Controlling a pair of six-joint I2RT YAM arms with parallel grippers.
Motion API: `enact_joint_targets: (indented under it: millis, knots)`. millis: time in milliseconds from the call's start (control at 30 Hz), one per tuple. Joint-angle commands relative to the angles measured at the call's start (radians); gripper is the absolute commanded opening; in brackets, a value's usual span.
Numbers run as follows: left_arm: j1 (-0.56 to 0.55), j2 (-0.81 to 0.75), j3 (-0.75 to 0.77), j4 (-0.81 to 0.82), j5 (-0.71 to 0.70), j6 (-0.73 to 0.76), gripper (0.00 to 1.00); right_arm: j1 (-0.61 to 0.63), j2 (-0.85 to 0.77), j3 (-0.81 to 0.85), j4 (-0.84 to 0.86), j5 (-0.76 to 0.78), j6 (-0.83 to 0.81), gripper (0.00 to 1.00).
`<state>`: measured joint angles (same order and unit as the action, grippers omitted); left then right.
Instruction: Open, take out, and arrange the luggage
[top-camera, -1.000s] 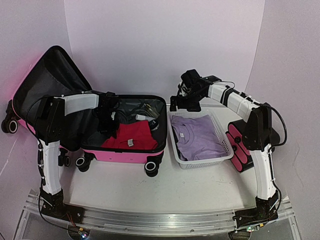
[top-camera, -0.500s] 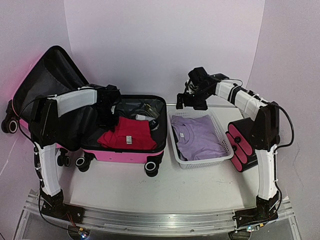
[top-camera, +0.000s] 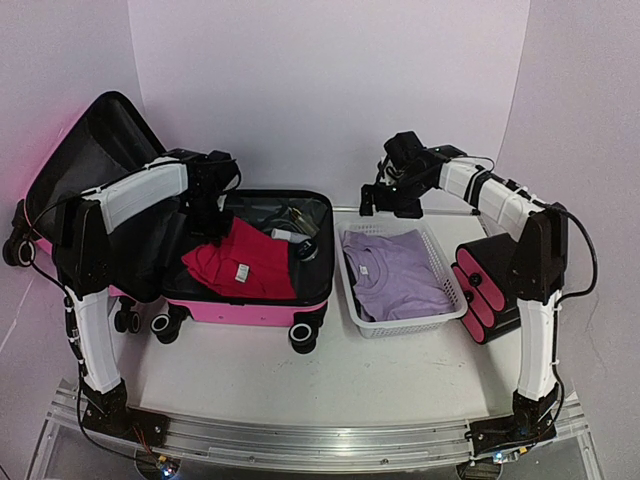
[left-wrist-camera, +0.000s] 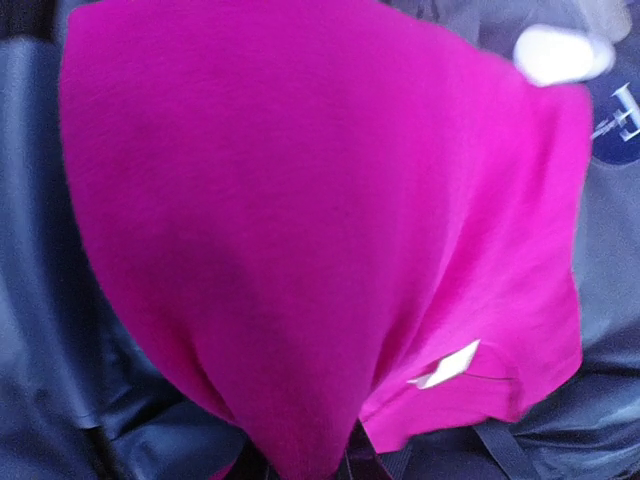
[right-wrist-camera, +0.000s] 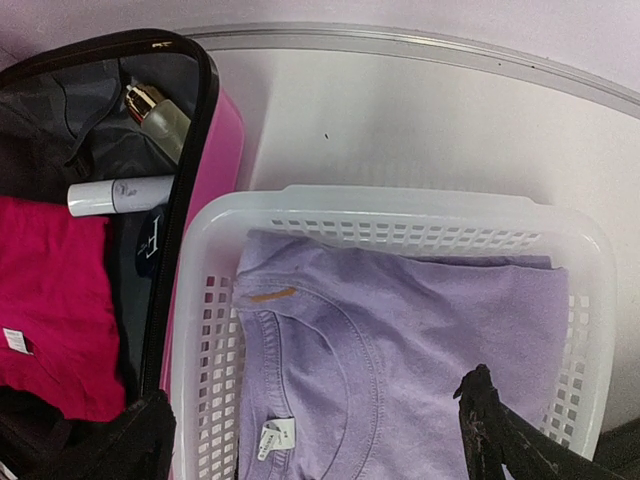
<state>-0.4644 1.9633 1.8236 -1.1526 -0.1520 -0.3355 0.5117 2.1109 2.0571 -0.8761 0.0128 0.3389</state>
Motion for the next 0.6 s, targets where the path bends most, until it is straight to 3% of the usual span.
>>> enact_joint_targets:
  millis: [0, 267, 567]
  knots:
    - [-0.019, -0.069, 0.163, -0.092, -0.112, 0.067, 0.00, -0.007, -0.096, -0.009, 0.037, -0.003, -0.029, 0.98]
    - [-0.105, -0.108, 0.296, -0.186, -0.272, 0.217, 0.00, -0.028, -0.139, 0.002, 0.036, -0.038, -0.089, 0.98]
    - [-0.304, -0.165, 0.387, -0.217, -0.500, 0.421, 0.00, -0.062, -0.242, -0.056, 0.031, -0.101, -0.186, 0.98]
